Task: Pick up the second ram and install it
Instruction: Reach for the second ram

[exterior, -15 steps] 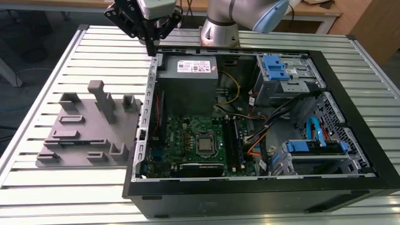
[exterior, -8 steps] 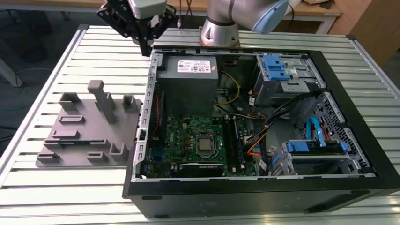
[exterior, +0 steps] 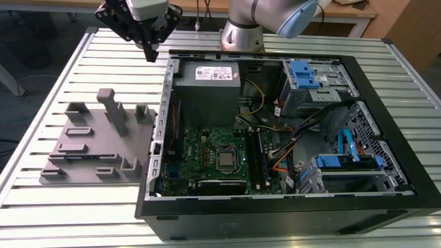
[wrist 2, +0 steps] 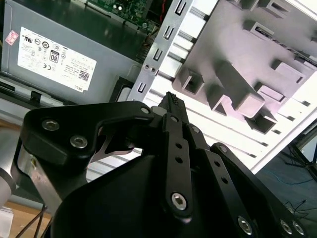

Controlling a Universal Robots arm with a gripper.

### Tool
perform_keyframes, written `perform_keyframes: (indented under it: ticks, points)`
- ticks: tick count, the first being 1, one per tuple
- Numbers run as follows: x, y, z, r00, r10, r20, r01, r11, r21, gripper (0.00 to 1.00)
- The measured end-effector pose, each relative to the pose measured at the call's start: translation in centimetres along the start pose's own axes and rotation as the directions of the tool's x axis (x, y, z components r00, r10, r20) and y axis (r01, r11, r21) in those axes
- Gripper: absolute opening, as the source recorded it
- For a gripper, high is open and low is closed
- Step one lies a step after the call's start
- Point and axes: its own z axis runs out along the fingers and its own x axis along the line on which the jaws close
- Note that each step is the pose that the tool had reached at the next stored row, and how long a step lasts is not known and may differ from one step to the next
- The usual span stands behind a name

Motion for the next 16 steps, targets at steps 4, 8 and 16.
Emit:
perform_keyframes:
  ticks: [4, 8, 16]
  points:
    - [0.55, -0.04, 0.02, 1.0, 0.0, 0.0001, 0.0, 1.0, -0.0001, 0.07]
    - [1.0, -0.09, 0.03, 1.0, 0.0, 0.0, 0.0, 1.0, 0.0, 0.07]
    - [1.96, -0.42, 0.07, 1.0, 0.0, 0.0, 0.0, 1.0, 0.0, 0.07]
